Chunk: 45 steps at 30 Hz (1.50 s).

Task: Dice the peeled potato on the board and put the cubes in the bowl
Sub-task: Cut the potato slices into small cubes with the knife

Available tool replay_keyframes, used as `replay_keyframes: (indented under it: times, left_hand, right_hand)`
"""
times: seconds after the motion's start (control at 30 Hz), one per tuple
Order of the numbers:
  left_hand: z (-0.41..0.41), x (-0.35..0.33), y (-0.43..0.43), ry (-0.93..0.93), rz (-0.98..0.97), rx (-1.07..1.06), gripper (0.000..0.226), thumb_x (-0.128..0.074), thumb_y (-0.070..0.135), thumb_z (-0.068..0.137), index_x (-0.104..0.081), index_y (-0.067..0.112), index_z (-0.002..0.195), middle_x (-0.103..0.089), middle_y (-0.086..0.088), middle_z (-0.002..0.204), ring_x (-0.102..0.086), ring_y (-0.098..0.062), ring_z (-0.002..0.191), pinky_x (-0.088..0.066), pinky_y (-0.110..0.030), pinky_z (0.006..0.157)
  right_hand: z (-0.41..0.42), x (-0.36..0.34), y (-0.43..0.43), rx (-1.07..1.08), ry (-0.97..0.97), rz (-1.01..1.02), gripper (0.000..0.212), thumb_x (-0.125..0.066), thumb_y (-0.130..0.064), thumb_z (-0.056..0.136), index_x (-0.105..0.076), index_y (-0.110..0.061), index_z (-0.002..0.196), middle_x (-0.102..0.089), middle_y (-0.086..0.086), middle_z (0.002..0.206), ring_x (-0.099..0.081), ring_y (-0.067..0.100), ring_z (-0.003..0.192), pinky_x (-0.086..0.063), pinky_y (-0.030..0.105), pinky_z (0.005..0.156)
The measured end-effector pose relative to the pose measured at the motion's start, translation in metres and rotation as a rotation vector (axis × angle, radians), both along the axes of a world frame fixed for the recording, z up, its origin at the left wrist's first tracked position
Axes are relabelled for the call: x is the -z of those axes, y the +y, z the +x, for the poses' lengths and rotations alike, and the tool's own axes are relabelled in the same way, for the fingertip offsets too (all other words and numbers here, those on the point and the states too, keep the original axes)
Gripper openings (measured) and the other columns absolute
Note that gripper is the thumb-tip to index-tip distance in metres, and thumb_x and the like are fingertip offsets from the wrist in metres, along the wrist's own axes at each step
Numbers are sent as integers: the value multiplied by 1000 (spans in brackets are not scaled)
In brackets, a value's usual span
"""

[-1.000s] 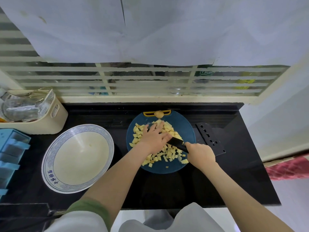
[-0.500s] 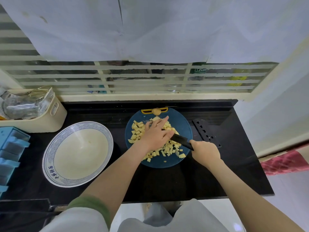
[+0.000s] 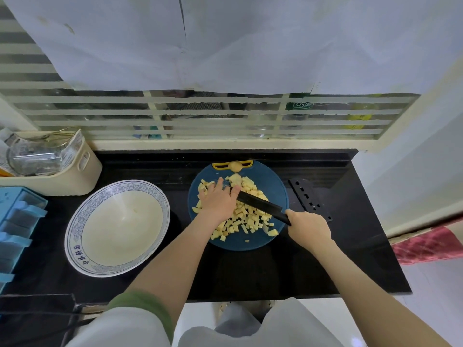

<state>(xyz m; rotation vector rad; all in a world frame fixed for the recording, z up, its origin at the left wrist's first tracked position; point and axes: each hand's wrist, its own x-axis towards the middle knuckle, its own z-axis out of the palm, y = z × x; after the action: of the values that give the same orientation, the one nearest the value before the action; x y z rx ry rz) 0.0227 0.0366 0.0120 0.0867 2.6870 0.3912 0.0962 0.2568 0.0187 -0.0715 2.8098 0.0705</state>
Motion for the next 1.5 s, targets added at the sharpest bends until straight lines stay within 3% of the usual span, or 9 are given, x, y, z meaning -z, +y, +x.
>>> replay_keyframes:
  times: [0.17,0.3,0.43,0.53,0.67,1.0,1.2,1.37,1.5]
  left_hand:
    - [-1,4,8,40,95,-142,66,-6,53,100,-42,17,143,-13,-12,158,-10,-30,145,-7,-52,115]
    - [7,9,20,263,66,-236,45,-35,36,99,-42,11,135,-37,-14,139,-31,-30,129,-25,-47,104]
    - [21,19,43,161,44,30,82,-62,51,79,-25,15,142,-25,-12,142,-27,-31,131,-25,-45,105]
    - [34,35,63,94,-47,184,110,-59,71,73,-2,18,151,7,-13,157,-6,-32,143,-11,-51,112]
    - [39,55,82,136,-113,230,112,-53,72,78,12,18,151,28,-13,155,14,-31,145,6,-53,114]
    - [28,63,73,233,-92,224,91,-52,60,85,-9,18,152,18,-8,158,2,-27,146,5,-47,113]
    - [20,61,72,187,-105,361,118,-50,83,68,3,21,153,25,-7,156,15,-25,145,17,-48,111]
    - [17,69,77,211,-162,380,100,-43,70,84,9,20,152,34,-9,150,18,-27,145,21,-47,109]
    - [-1,60,68,198,-44,366,89,-42,70,84,-4,28,153,15,-2,159,7,-21,146,11,-48,114]
  right_hand:
    - [8,3,15,40,-7,0,20,-45,-23,96,-53,-23,115,-58,-4,78,-62,20,69,-50,30,60]
    - [11,8,26,192,22,-70,25,-48,-20,94,-55,-22,118,-64,0,79,-62,22,67,-50,31,59]
    - [10,14,29,325,7,-175,26,-49,-17,94,-56,-20,119,-62,-1,73,-59,20,64,-50,31,58]
    - [10,20,26,370,-16,-212,16,-47,-15,92,-58,-17,105,-61,-1,70,-60,20,63,-53,32,59]
    - [8,28,25,431,-37,-263,7,-47,-15,90,-53,-19,90,-60,0,69,-60,20,61,-56,36,61]
    - [-11,39,34,455,-60,-370,22,-48,-19,95,-57,-21,114,-61,-1,77,-61,17,65,-53,31,58]
    - [-32,36,27,449,-32,-444,19,-45,-21,94,-60,-19,107,-60,-3,76,-60,18,67,-51,32,60]
    - [-38,37,25,450,-44,-468,20,-44,-26,96,-59,-16,105,-59,-2,79,-56,18,68,-43,30,61]
    - [-42,40,27,479,-79,-506,20,-43,-26,96,-60,-19,107,-62,-3,79,-60,17,69,-50,31,63]
